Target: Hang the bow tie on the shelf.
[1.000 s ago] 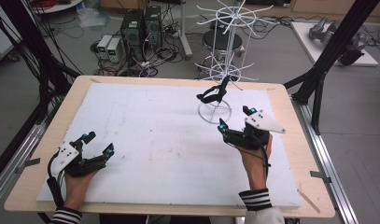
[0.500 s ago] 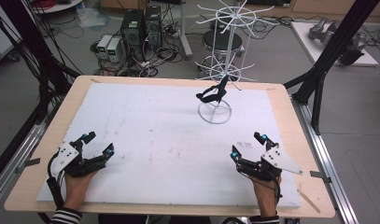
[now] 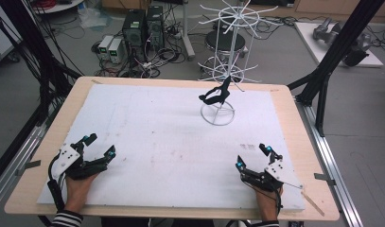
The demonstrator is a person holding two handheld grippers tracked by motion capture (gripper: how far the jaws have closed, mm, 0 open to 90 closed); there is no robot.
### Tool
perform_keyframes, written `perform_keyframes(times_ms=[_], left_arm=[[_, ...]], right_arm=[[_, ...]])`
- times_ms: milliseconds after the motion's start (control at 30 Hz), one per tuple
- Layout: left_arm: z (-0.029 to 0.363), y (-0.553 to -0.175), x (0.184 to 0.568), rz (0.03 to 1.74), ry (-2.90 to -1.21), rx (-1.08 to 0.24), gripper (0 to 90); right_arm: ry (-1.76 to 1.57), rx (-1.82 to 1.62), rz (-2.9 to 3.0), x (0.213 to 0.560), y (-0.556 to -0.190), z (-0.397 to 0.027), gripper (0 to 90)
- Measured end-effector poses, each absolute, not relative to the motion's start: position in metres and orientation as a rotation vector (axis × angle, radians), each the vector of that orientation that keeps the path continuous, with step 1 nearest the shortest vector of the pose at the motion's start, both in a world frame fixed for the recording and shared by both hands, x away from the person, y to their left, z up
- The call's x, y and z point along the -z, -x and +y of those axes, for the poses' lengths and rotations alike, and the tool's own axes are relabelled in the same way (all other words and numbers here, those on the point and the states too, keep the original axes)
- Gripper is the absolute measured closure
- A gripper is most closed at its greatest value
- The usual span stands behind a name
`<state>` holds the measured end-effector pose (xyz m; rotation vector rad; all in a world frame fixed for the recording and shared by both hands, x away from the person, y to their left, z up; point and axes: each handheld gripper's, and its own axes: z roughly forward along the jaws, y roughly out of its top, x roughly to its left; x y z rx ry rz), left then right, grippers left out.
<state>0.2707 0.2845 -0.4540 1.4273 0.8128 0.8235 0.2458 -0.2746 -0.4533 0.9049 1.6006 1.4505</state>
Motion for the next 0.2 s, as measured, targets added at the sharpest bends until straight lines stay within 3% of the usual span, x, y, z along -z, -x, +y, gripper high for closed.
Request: perform_keyframes(times_ms=[200], left_arm=[[0.2844, -0.2703, 0.4543, 0.814, -1.42, -0.826, 16.6]], right_arm=[[-0.881, -1.452, 1.589, 0.4543, -0.244, -0.2744, 10.9]])
